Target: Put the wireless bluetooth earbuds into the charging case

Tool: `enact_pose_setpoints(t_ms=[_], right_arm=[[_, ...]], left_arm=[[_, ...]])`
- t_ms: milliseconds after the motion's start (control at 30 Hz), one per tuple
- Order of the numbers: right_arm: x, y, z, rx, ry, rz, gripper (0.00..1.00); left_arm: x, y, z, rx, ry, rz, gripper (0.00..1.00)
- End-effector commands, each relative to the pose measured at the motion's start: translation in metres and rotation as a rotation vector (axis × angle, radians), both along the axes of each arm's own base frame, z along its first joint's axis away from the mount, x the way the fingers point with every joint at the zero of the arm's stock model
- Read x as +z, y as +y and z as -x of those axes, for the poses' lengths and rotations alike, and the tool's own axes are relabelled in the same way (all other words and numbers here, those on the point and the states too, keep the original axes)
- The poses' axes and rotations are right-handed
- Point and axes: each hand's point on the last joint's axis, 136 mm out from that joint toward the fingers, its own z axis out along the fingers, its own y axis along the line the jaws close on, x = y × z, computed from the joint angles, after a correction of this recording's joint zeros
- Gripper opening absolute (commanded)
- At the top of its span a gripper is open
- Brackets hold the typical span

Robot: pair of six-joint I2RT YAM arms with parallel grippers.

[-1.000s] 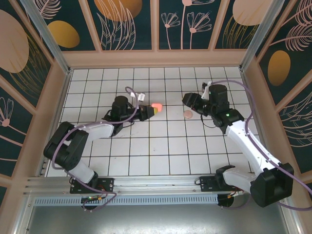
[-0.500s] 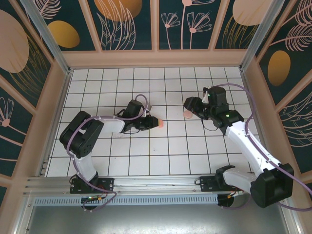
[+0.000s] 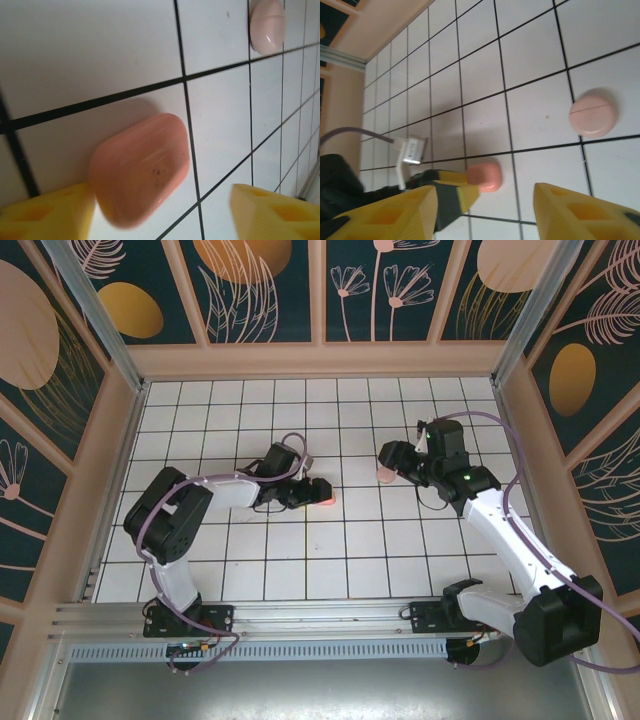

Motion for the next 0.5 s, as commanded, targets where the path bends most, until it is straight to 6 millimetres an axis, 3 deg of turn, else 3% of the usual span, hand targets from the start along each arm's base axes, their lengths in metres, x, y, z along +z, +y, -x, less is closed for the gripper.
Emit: enact_pose_setpoints(t_ms=[0, 33, 100, 133, 333, 467], right_arm=[[-0.016, -0.03, -0.001, -0.073, -0.025, 0.132, 0.62], [-0.02, -0.037, -0.002, -0.092, -0.038, 0.16, 0.65], [-0.024, -0.051, -0.006, -0.125, -0.079, 0.207, 0.73], [-0.026, -0.059, -0.008, -0.143, -0.108, 0.233, 0.99], [-0.031, -0.116, -0.018, -0.278, -0.334, 0.419, 0.99], [-0.042, -0.146, -0.019, -0.318, -0.47, 0.498, 0.99]], left_arm=[[0.001, 0.032, -0.011, 0.06, -0.042, -0.122, 0.9], [0.005, 0.041, -0.016, 0.085, -0.056, -0.133, 0.98], [0.015, 0.062, -0.024, 0.138, -0.084, -0.144, 0.99], [0.021, 0.078, -0.031, 0.178, -0.109, -0.157, 0.99], [0.072, 0.184, -0.069, 0.466, -0.379, -0.353, 0.99], [0.098, 0.259, -0.075, 0.7, -0.538, -0.503, 0.99]])
